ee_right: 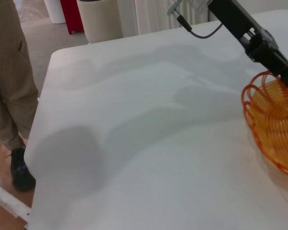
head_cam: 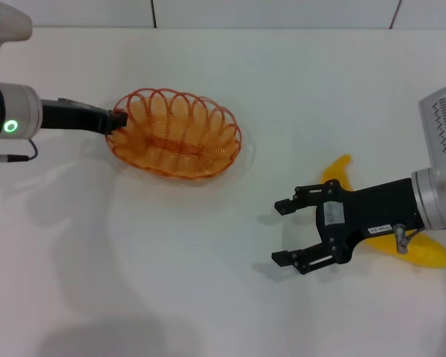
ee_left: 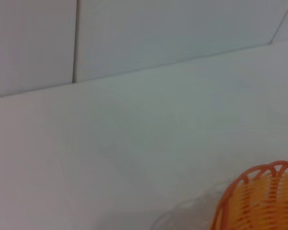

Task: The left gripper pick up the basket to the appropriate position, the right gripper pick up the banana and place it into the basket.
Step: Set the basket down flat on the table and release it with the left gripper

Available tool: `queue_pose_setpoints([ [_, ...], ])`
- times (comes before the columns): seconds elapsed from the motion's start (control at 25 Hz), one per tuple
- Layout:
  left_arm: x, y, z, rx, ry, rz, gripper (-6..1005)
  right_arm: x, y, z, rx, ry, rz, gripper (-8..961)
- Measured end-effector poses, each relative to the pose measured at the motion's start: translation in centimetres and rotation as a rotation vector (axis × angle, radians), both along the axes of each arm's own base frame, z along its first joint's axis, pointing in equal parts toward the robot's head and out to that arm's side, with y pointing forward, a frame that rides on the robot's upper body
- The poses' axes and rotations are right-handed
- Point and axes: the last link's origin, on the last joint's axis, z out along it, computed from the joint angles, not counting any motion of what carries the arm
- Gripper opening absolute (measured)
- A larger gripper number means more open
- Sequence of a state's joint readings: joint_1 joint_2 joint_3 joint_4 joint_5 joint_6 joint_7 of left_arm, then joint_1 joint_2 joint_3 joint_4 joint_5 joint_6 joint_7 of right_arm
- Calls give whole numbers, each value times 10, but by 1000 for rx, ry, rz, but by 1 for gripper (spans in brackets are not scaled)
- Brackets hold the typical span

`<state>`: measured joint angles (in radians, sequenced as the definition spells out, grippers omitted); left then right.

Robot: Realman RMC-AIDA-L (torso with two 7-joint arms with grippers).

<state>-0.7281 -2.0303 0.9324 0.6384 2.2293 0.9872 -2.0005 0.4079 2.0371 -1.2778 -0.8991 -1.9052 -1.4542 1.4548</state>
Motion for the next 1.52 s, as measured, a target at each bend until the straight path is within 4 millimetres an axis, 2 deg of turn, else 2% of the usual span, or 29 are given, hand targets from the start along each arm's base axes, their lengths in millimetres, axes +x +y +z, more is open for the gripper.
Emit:
queue_pose_setpoints([
  [0.24,-2,-4,-10,-5,-50,12,65,-1,1,0,-1,0,4,861],
  [1.28,-9,-9,-11,-11,-63,45,106,3,-1,-1,-12,-25,-9,861],
  [1.52,-8,-9,-11,-8,-60,35,308,3,-1,-1,-12,-25,-9,861],
])
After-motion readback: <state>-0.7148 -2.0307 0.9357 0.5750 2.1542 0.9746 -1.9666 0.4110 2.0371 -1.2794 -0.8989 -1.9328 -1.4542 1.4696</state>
